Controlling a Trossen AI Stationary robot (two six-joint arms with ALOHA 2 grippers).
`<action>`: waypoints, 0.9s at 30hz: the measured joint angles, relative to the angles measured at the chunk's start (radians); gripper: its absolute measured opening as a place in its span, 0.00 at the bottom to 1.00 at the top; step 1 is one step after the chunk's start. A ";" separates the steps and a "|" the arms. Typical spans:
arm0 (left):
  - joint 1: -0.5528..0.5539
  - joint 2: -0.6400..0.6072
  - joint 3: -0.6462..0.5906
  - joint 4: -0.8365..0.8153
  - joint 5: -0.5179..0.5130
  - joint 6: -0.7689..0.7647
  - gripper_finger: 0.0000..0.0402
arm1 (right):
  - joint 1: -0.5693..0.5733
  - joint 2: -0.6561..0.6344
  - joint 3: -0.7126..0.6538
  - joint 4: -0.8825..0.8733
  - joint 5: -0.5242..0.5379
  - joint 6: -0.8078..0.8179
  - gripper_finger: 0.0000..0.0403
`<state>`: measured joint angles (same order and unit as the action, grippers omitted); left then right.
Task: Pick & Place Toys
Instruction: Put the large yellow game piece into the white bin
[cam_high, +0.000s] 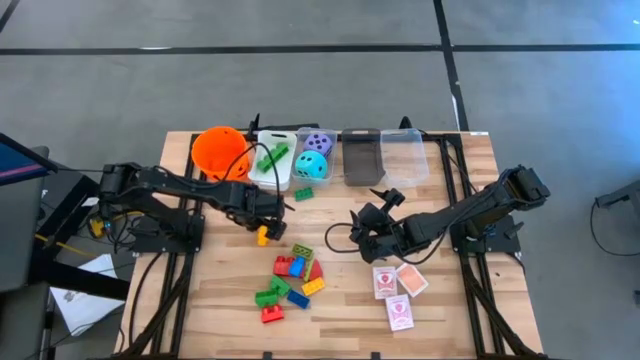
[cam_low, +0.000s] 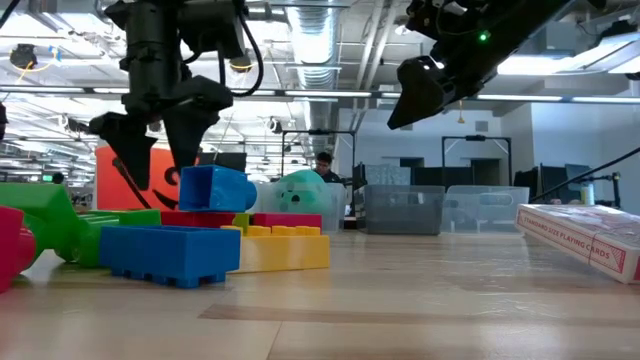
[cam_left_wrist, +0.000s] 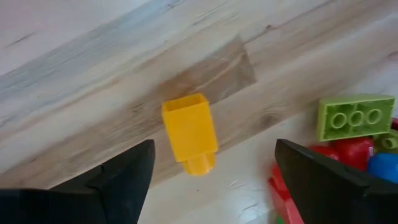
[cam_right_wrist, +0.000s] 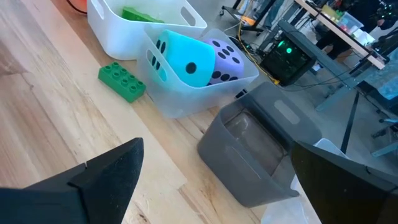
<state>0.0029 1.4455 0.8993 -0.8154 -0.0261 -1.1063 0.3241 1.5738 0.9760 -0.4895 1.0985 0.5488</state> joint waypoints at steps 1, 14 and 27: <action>-0.005 0.007 0.000 0.011 0.000 0.000 0.80 | 0.000 0.000 0.000 0.000 0.000 0.000 0.99; -0.024 0.129 0.006 0.045 0.036 -0.001 0.74 | 0.000 0.000 0.000 0.001 0.000 0.000 0.99; -0.024 0.100 -0.002 0.039 -0.009 -0.028 0.74 | 0.000 0.000 0.000 -0.003 0.001 0.001 0.99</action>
<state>-0.0212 1.5452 0.8974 -0.7760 -0.0349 -1.1343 0.3241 1.5738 0.9760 -0.4927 1.0992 0.5494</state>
